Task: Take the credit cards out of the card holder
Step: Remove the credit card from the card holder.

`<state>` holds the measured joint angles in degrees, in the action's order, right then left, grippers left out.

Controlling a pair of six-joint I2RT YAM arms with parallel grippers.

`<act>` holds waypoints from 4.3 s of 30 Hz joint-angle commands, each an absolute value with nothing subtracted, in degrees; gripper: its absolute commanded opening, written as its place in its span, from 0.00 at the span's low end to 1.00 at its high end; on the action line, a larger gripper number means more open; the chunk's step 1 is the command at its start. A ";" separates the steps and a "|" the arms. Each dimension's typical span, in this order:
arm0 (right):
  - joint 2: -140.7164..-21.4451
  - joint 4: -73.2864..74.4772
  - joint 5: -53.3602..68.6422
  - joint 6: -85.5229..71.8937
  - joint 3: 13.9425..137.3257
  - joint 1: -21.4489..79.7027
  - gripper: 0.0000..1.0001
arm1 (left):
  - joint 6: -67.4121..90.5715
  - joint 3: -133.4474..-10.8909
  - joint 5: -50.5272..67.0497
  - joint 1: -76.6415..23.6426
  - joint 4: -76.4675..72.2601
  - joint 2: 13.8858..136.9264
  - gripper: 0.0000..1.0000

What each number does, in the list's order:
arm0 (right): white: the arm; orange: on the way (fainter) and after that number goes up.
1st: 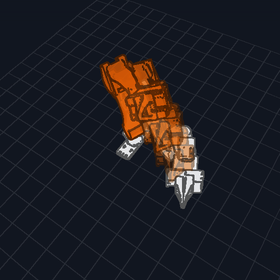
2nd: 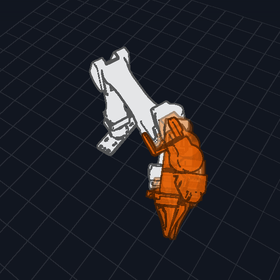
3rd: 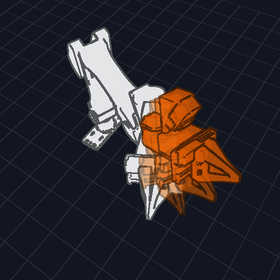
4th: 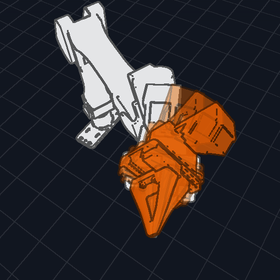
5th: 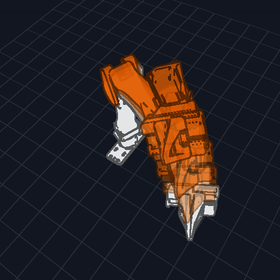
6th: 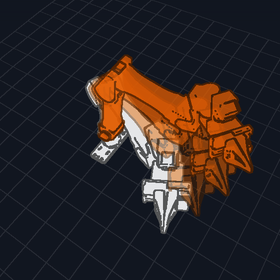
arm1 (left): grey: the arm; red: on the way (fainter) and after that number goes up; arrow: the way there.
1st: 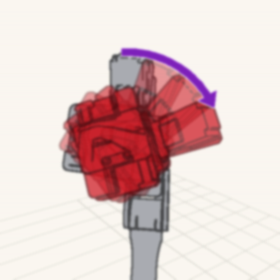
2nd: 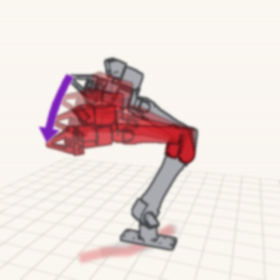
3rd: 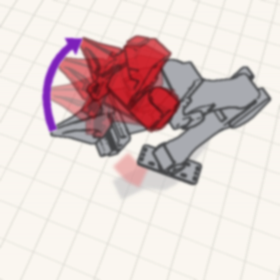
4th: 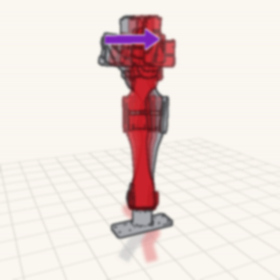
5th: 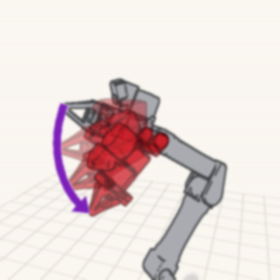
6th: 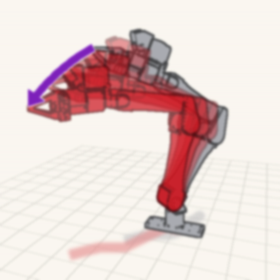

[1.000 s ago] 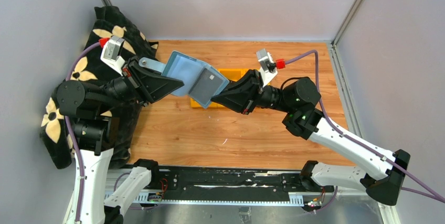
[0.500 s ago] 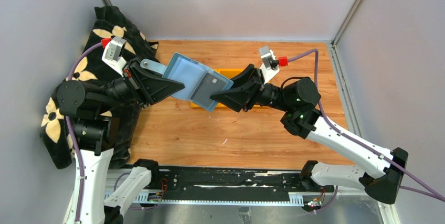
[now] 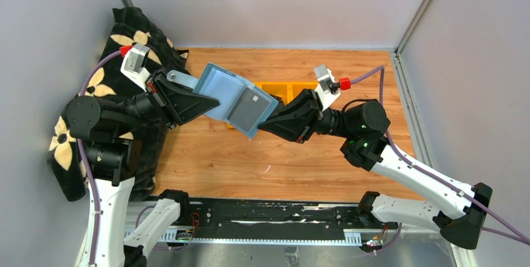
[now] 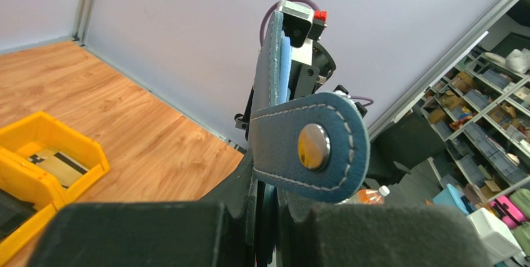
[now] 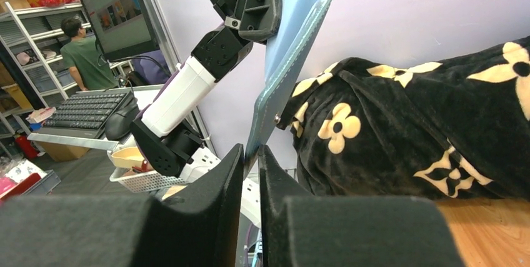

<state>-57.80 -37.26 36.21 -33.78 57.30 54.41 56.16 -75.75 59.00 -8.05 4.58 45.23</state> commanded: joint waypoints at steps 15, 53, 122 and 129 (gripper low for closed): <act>-59.07 -35.71 30.05 -30.19 59.18 55.20 0.09 | 56.98 -78.67 59.83 -8.00 4.50 45.26 0.00; -68.01 7.15 12.14 -17.19 82.25 60.60 0.00 | 26.84 -70.68 52.50 -8.00 21.57 40.13 0.60; -70.66 11.68 20.29 -24.46 87.28 58.81 0.00 | 35.24 -54.22 50.16 -8.01 10.46 31.89 0.45; -68.96 5.78 24.48 -30.09 82.92 55.74 0.00 | 37.68 -54.23 46.61 -8.01 9.38 30.77 0.43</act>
